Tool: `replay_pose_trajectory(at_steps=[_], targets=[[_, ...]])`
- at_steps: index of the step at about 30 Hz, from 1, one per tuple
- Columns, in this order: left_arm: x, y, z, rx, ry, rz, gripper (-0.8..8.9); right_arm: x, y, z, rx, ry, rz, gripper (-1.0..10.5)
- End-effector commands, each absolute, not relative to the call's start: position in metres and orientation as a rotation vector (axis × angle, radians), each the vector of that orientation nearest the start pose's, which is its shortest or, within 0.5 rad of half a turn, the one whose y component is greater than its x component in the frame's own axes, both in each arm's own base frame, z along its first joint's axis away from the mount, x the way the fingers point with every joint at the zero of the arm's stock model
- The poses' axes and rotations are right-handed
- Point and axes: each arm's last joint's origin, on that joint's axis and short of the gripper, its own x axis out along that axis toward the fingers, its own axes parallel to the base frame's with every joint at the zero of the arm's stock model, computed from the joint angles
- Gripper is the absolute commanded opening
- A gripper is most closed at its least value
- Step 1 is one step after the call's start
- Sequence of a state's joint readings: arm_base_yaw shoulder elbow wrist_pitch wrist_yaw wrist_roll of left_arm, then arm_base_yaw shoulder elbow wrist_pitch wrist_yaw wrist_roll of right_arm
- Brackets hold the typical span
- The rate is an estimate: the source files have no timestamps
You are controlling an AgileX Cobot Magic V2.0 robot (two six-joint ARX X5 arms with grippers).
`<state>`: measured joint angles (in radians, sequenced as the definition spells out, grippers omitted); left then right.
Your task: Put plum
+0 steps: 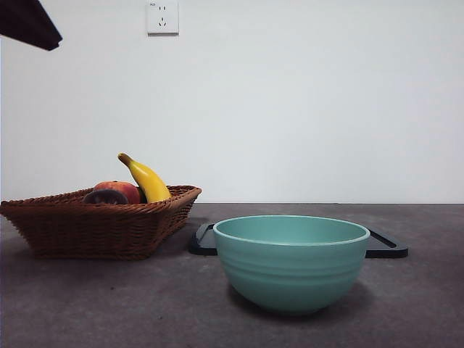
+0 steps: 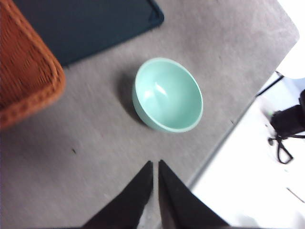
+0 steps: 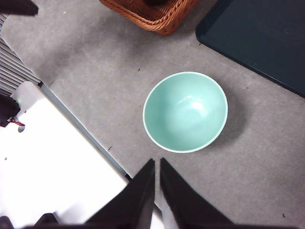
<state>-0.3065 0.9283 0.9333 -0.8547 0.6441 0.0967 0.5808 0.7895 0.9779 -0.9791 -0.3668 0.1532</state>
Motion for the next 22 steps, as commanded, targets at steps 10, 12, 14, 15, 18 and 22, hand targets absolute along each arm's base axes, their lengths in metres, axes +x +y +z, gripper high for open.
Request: replay_pose_trajectory(at_steps=[10,12,14,15,18,22], targets=[[0.132,-0.031,0.370,0.165,0.002,-0.541,0.15,0.104,0.081,0.333,0.039,0.859,0.843,0.1],[0.123,-0.023,0.366,0.177,-0.083,-0.437,0.15,0.104,0.081,0.333,0.039,0.859,0.843,0.1],[0.116,-0.018,0.356,0.183,-0.132,-0.355,0.15,0.104,0.081,0.333,0.039,0.859,0.843,0.1],[0.112,-0.016,0.350,0.184,-0.147,-0.313,0.15,0.104,0.081,0.333,0.039,0.859,0.843,0.1],[0.104,-0.011,0.326,0.182,-0.154,-0.207,0.15,0.104,0.081,0.333,0.039,0.859,0.843,0.1],[0.099,-0.007,0.293,0.179,-0.129,-0.135,0.15,0.104,0.081,0.333,0.039,0.859,0.843,0.1]])
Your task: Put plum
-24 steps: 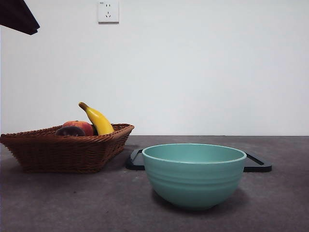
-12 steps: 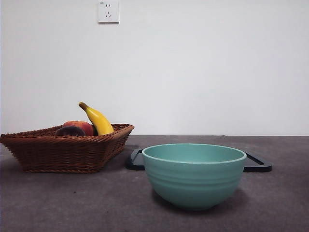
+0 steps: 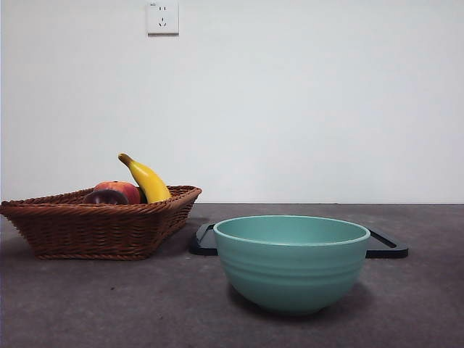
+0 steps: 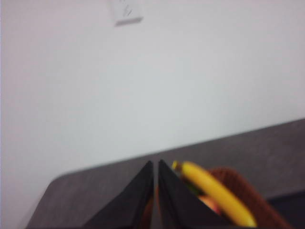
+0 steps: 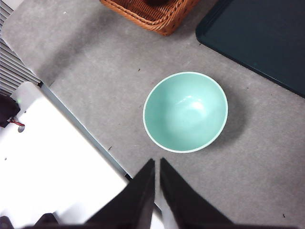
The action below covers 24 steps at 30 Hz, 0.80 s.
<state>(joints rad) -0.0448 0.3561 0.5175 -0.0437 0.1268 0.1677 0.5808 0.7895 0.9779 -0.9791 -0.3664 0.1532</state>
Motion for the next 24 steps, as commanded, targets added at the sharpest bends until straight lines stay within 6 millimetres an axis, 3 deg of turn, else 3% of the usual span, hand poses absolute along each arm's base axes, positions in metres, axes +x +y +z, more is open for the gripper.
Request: replay_pose_trajectory(at_steps=[1,11,24], targets=[[0.098,-0.006,0.284,0.178,-0.119,-0.124,0.15,0.104,0.081,0.333,0.039,0.859,0.843,0.1],[0.096,-0.005,0.210,0.164,-0.024,-0.112,0.14,0.104,0.081,0.333,0.040,0.859,0.843,0.1],[0.095,-0.002,0.166,0.162,0.065,-0.055,0.15,0.104,0.081,0.333,0.039,0.859,0.843,0.1]])
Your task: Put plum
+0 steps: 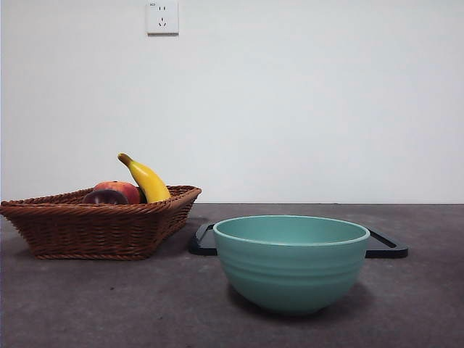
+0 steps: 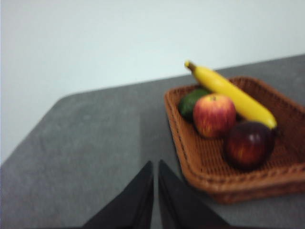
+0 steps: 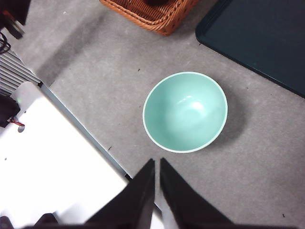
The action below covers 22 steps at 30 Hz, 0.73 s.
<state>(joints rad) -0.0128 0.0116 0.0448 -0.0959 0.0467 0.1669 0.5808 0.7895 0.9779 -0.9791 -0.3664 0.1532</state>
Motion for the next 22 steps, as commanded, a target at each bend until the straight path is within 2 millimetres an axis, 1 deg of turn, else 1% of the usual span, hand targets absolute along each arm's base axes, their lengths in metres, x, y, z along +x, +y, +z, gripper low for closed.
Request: replay_pose_trajectory(at_steps=[1,9,22], targets=[[0.095,-0.002,0.164,0.162,0.079,-0.054,0.14,0.104,0.081,0.333,0.039,0.859,0.843,0.1],[0.096,-0.002,0.149,0.138,0.179,-0.059,0.15,0.104,0.081,0.333,0.039,0.858,0.844,0.1],[0.096,-0.002,0.149,0.134,0.176,-0.059,0.15,0.104,0.081,0.333,0.039,0.859,0.843,0.1]])
